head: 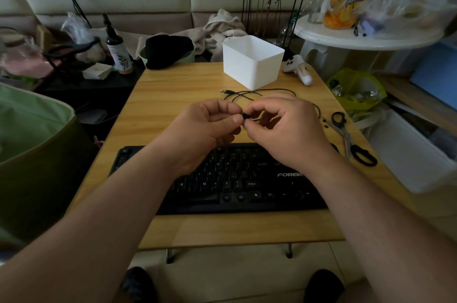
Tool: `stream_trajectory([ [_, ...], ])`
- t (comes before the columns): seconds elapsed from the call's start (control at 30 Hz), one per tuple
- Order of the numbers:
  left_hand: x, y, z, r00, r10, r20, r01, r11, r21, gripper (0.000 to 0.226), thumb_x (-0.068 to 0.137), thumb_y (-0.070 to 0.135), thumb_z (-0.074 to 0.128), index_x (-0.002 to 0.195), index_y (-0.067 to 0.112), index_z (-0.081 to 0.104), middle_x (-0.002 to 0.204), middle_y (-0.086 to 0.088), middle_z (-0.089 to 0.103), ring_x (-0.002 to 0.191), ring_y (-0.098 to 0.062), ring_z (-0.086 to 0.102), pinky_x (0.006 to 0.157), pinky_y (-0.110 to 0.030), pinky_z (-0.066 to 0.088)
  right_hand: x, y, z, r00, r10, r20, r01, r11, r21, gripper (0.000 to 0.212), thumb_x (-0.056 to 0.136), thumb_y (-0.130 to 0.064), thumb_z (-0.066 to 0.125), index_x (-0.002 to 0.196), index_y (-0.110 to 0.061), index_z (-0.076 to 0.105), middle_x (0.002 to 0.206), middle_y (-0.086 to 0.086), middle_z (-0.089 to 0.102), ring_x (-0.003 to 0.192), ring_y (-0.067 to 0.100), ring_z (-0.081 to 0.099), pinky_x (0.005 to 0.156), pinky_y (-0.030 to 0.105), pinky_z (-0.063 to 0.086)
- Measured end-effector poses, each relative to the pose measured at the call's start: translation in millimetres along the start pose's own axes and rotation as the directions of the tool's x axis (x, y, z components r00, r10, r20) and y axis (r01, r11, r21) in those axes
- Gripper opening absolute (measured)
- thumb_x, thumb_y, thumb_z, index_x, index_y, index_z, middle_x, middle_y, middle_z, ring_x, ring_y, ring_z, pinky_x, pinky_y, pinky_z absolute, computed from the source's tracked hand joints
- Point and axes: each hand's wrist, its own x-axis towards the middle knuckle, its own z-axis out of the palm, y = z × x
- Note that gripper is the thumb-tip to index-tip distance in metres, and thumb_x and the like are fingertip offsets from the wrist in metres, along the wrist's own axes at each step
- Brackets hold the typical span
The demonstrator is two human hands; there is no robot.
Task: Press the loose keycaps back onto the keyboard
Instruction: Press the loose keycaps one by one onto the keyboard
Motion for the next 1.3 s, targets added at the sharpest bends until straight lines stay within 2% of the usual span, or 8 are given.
stream_trajectory([
  [0.2, -3, 1, -10, 1.000, 0.020, -0.008, -0.018, 0.980, 0.198, 0.019, 0.093, 0.005, 0.073, 0.112, 0.008, 0.068, 0.088, -0.002, 0.076, 0.079, -0.011, 0.066, 0.074, -0.025, 0.054, 5, 2, -6, 0.986, -0.005, 0.164, 0.007, 1.000, -0.010, 0.012, 0.084, -0.019, 0.083, 0.096, -0.023, 0.082, 0.092, -0.014, 0.072, 0.080, 0.009, 0.067, 0.072, 0.027, 0.056],
  [0.4, -5, 1, -16, 0.999, 0.012, -0.043, -0.003, 0.978, 0.208, 0.019, 0.093, 0.008, 0.074, 0.109, 0.015, 0.068, 0.086, 0.001, 0.077, 0.078, -0.008, 0.066, 0.074, -0.027, 0.052, 10, 2, 5, 0.984, -0.093, 0.154, 0.103, 0.993, -0.062, 0.009, 0.086, -0.025, 0.080, 0.094, -0.023, 0.081, 0.090, -0.012, 0.072, 0.081, 0.007, 0.065, 0.072, 0.036, 0.055],
  [0.8, -13, 2, -25, 0.995, 0.009, -0.102, 0.024, 0.947, 0.320, 0.016, 0.095, 0.016, 0.074, 0.110, 0.015, 0.070, 0.087, 0.001, 0.078, 0.081, -0.009, 0.066, 0.075, -0.025, 0.052, 13, 1, 22, 0.973, -0.095, 0.211, 0.114, 0.990, -0.082, 0.004, 0.090, -0.024, 0.077, 0.093, -0.023, 0.078, 0.089, -0.013, 0.067, 0.080, 0.003, 0.059, 0.068, 0.024, 0.046],
  [0.9, -15, 2, -30, 0.996, 0.022, -0.089, 0.016, 0.915, 0.403, 0.015, 0.096, 0.019, 0.073, 0.110, 0.022, 0.071, 0.095, 0.004, 0.080, 0.089, -0.012, 0.072, 0.083, -0.029, 0.055, 15, 0, 21, 0.966, -0.063, 0.252, 0.090, 0.991, -0.098, 0.004, 0.090, -0.027, 0.077, 0.094, -0.026, 0.077, 0.091, -0.012, 0.067, 0.081, 0.004, 0.060, 0.069, 0.023, 0.047],
  [0.97, -15, 0, -37, 0.993, 0.083, -0.082, -0.022, 0.824, 0.566, 0.015, 0.097, 0.024, 0.073, 0.109, 0.032, 0.071, 0.100, 0.013, 0.079, 0.099, -0.009, 0.073, 0.089, -0.028, 0.056, 18, 1, 15, 0.957, 0.009, 0.290, 0.035, 0.989, -0.145, 0.005, 0.090, -0.030, 0.077, 0.095, -0.029, 0.078, 0.092, -0.013, 0.068, 0.083, 0.003, 0.059, 0.071, 0.024, 0.048],
  [1.07, -16, -1, -46, 0.984, 0.168, -0.064, -0.039, 0.546, 0.837, 0.017, 0.099, 0.031, 0.068, 0.112, 0.041, 0.071, 0.098, 0.026, 0.068, 0.101, 0.004, 0.061, 0.080, -0.017, 0.047, 20, 6, 3, 0.903, 0.202, 0.379, -0.098, 0.956, -0.276, 0.006, 0.092, -0.034, 0.075, 0.098, -0.036, 0.077, 0.088, -0.020, 0.064, 0.080, -0.001, 0.058, 0.067, 0.021, 0.046],
  [1.17, -16, 0, -57, 0.992, 0.116, -0.038, -0.001, 0.316, 0.949, 0.023, 0.102, 0.035, 0.061, 0.122, 0.042, 0.069, 0.113, 0.024, 0.061, 0.116, -0.006, 0.053, 0.094, -0.026, 0.046, 19, 12, -2, 0.834, 0.320, 0.450, -0.160, 0.920, -0.357, 0.006, 0.094, -0.036, 0.073, 0.099, -0.036, 0.077, 0.088, -0.021, 0.062, 0.081, -0.003, 0.057, 0.064, 0.018, 0.041],
  [1.3, -18, 2, -67, 0.997, 0.051, -0.063, 0.049, 0.249, 0.967, 0.024, 0.103, 0.039, 0.059, 0.123, 0.044, 0.070, 0.127, 0.013, 0.065, 0.124, -0.015, 0.051, 0.107, -0.041, 0.046, 21, 11, -4, 0.783, 0.362, 0.506, -0.143, 0.896, -0.420, 0.005, 0.094, -0.037, 0.073, 0.097, -0.036, 0.076, 0.091, -0.020, 0.064, 0.087, -0.001, 0.058, 0.066, 0.018, 0.042],
])
